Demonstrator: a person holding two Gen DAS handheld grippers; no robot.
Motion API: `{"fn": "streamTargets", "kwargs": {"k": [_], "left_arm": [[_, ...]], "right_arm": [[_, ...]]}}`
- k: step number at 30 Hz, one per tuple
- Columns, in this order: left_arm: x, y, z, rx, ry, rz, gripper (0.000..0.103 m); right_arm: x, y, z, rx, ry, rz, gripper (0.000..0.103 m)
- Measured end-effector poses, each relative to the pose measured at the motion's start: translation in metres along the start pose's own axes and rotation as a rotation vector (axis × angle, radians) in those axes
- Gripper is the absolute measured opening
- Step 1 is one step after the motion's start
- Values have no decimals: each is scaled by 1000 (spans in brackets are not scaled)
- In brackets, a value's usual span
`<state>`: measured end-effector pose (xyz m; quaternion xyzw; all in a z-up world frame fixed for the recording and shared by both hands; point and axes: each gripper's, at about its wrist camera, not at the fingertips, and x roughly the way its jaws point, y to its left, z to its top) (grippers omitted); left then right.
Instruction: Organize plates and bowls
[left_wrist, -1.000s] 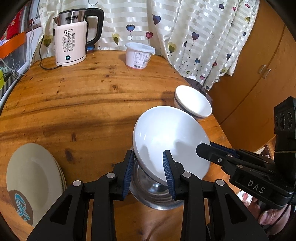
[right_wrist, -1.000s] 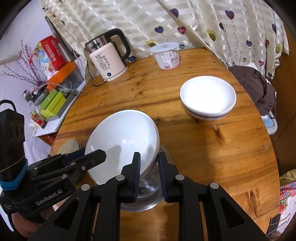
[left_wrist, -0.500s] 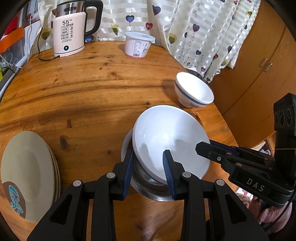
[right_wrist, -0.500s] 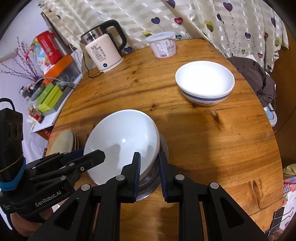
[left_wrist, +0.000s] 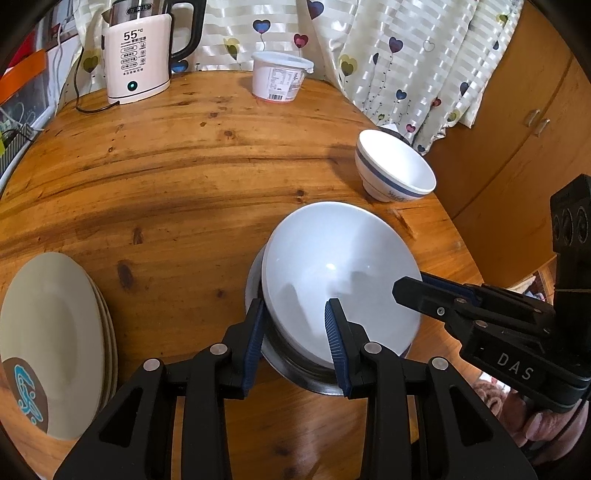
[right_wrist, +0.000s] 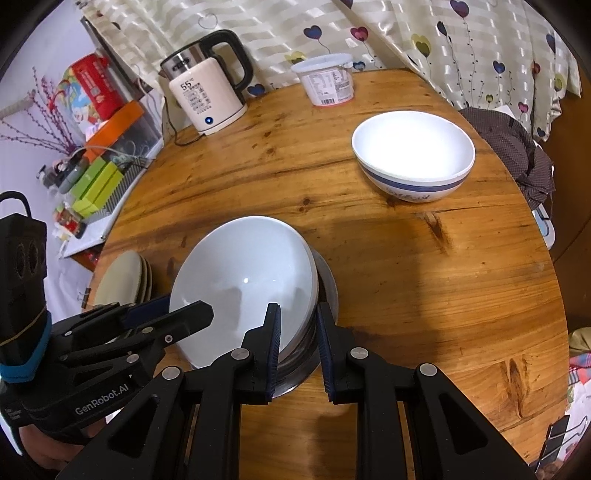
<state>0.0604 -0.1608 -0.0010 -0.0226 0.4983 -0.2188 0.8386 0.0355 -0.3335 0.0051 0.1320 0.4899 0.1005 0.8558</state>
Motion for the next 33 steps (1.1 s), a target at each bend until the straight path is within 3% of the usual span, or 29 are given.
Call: {"fn": "streamTargets", "kwargs": {"k": [18,33], "left_arm": [[-1,-1,0,16,-3,4,36],[-14,3,2,-5,-62,-18,36]], "right_arm": [[3,0,-2,-3,11,0,21],[-11,-2,1,-9,-30,12,21]]}}
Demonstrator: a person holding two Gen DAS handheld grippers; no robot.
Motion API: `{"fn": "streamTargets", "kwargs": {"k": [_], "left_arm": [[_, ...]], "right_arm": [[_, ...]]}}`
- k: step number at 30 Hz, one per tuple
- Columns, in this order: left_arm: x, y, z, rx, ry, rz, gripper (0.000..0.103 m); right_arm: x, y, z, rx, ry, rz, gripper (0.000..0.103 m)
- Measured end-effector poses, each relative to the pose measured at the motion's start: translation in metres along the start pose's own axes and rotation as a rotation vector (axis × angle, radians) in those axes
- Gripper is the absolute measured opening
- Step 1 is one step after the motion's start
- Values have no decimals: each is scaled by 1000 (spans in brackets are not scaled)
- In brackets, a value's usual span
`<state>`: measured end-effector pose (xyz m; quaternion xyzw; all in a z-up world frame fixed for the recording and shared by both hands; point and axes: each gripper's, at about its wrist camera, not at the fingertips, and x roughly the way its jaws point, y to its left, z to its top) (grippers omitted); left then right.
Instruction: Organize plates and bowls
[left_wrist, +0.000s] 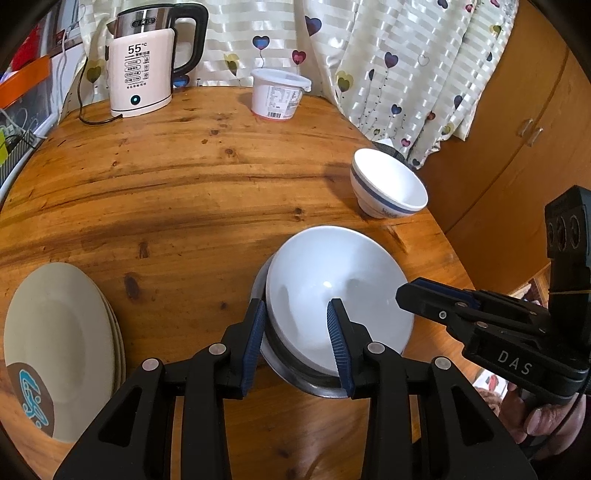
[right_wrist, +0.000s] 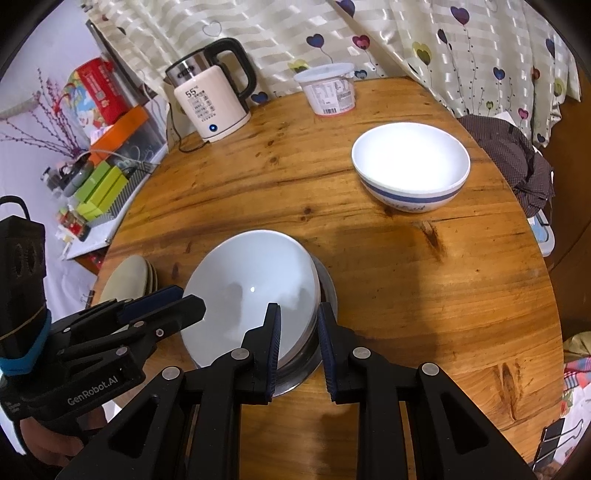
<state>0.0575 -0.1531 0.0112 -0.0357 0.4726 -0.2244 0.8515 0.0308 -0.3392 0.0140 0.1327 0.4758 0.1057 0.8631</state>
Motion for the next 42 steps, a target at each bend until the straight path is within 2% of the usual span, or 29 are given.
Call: {"fn": "streamTargets", "kwargs": {"k": [8,14,22,28,42], "left_arm": [[-1,3,5,-7,-14,-9,36],[-1,1,10,9,-21,-14,36],[-1,-2,17,25,-32,-15,36],[0,-5,23,41,-35,-19,36],[3,-9,32,57,-36,-32,36]], "right_arm": [[-6,-3,5,-2,-21,6,23],[-9,-3,7,-10,-36,7,29],[-13,-5,14,-10,-52,8,52],[-14,-8,18,-3,-58,5,55],[-16,-16,22,23,-60,-18,56]]}}
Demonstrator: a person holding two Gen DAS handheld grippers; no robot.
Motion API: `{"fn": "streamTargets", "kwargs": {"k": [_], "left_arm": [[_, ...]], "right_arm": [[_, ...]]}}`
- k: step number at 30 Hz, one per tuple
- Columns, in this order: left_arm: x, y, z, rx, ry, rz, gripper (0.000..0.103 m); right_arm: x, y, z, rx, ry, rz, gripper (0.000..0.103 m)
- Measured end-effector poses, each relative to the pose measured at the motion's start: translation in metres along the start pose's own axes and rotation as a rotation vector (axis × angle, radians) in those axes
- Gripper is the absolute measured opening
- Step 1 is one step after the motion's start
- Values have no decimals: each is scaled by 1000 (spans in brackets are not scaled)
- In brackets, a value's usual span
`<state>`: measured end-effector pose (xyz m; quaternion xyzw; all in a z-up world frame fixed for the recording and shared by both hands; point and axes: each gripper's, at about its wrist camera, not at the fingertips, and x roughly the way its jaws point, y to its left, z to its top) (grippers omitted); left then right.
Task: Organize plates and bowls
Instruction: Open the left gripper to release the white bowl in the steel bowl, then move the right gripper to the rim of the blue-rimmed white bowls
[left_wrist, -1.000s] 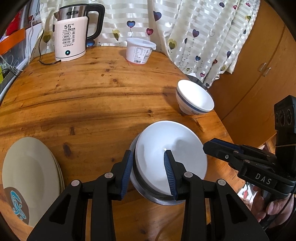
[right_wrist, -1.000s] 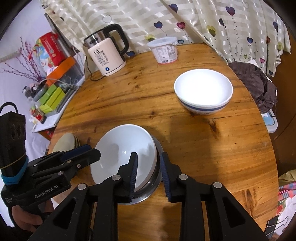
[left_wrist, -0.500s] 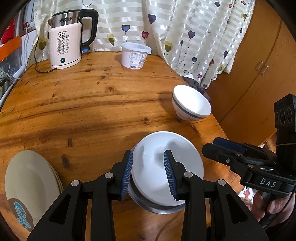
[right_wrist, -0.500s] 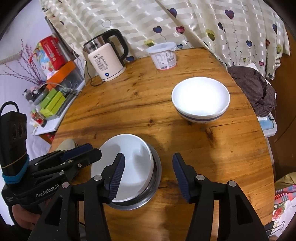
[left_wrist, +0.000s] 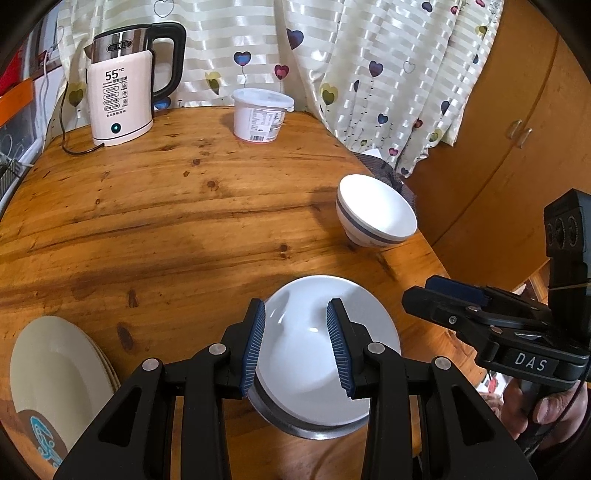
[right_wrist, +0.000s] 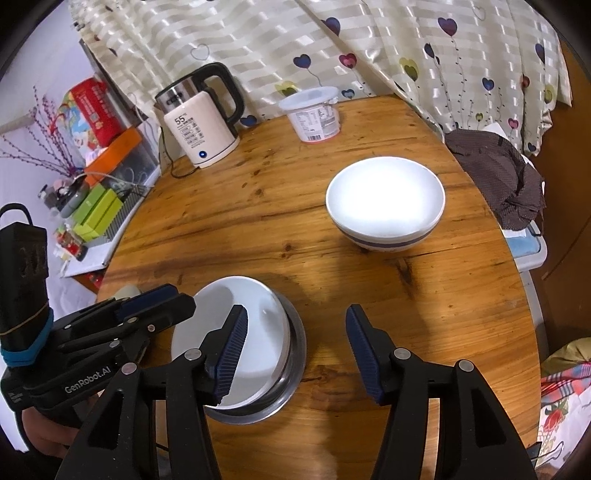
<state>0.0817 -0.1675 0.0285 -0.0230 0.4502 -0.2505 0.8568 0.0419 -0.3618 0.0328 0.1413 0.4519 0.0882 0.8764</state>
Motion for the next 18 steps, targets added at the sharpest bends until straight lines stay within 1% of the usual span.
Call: {"fn": "streamTargets", "kwargs": {"k": [18], "left_arm": [[7,-9,15,13,4,-11,36]], "right_arm": [[-3,-12,7,26,-14,-26,56]]}}
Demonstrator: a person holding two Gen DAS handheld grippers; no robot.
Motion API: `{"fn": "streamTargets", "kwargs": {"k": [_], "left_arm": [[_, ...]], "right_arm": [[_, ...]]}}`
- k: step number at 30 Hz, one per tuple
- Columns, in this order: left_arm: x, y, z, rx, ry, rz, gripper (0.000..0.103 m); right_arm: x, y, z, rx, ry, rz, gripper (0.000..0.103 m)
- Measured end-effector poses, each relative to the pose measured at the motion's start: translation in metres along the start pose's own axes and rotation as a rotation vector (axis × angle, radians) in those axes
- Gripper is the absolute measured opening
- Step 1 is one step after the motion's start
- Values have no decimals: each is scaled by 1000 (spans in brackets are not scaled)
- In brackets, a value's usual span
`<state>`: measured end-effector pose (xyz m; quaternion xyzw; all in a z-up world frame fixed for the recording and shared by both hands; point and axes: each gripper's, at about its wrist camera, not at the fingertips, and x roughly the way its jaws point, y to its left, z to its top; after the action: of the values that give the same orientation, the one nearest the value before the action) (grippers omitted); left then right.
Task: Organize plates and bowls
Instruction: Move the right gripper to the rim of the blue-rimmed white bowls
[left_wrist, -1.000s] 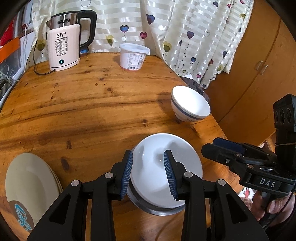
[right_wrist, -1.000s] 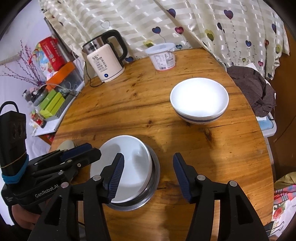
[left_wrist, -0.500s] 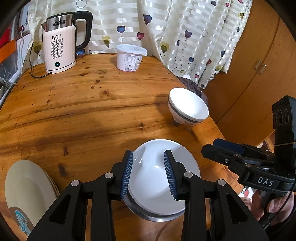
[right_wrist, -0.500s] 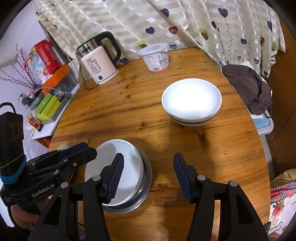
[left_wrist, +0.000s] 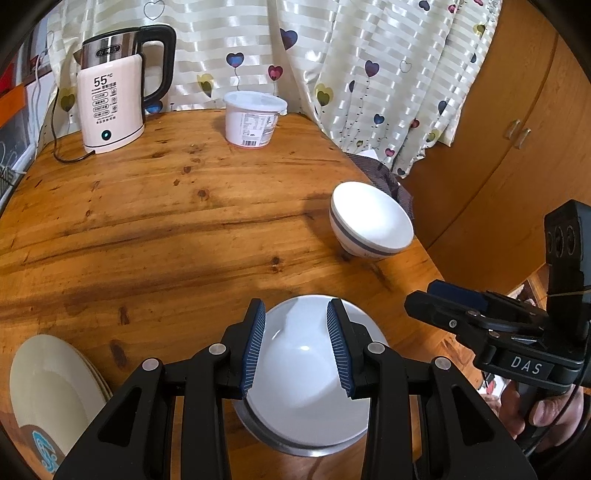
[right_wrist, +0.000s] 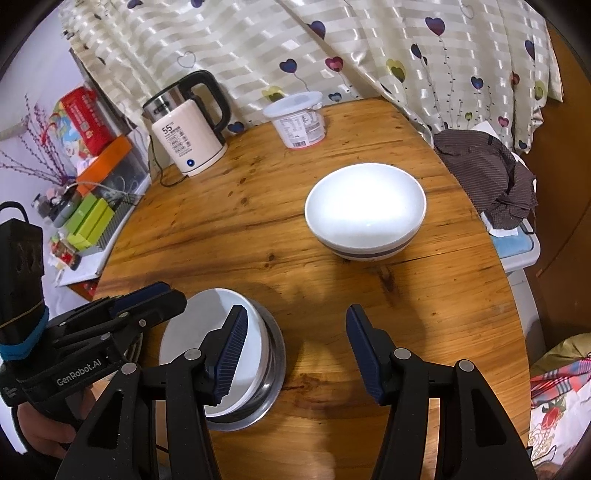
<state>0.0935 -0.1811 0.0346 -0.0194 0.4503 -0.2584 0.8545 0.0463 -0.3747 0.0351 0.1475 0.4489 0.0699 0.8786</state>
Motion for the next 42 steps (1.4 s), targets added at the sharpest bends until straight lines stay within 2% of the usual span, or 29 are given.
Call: {"fn": "streamTargets", "kwargs": {"k": [10,28,34,42], "left_arm": [[14,-8,11,9,36,-31,36],[57,-30,51,60,78,-70,36],[74,-38,62,69,106,-94,36],[93,-41,74,67,133,-114,36]], "right_arm": [[-1,-12,6,14,-7,-17,56],[6,-62,32,96,-50,-87,55],[14,-78,37,122,-46,-106,42],[21,-88,44,133,-45,-102,35]]}}
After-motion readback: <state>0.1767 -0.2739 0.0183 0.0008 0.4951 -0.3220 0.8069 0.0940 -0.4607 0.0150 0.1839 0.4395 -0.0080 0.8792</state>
